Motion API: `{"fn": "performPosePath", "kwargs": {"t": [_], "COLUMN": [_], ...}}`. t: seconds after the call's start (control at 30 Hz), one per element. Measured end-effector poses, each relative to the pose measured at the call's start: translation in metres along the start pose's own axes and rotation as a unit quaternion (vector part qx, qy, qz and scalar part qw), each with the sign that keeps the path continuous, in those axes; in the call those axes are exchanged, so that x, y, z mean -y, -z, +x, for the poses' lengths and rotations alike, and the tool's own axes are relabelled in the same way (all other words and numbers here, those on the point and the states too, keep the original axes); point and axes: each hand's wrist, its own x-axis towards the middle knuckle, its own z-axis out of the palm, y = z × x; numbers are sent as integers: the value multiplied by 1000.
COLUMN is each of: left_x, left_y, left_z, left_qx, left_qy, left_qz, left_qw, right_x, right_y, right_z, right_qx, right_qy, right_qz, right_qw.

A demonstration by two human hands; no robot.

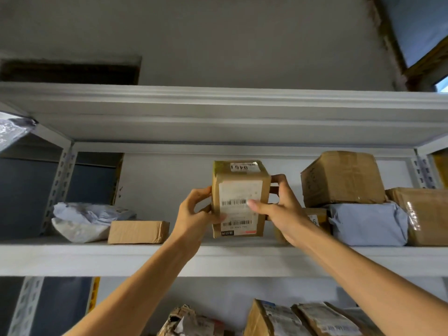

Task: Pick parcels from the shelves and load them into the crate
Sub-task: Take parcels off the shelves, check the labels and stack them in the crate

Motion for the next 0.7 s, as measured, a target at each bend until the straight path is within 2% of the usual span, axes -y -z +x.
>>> {"fn": "performPosePath", "kwargs": {"t": [0.13,0.4,0.5,0.6,0.7], "left_x": [-1,-7,-14,-23,-29], "left_y": [1,0,-2,-9,-19], "left_z": [-3,-8,-10,-11,-16], "left_qx": [4,7,22,21,116], "left_qy": [-31,-65,-64,-63,-50], "left_qz": [-24,0,61,190,192], "left_qw": [999,998,996,980,973], "right_x": [1,0,3,6,9], "right_y": [5,13,15,17,19], "right_z": [2,4,3,4,3], "right_qx": [-16,-28,-45,-116,-151], "right_qy": [31,41,10,-52,-92], "right_qz": [58,83,94,129,138], "right_qw": [998,995,995,983,974]}}
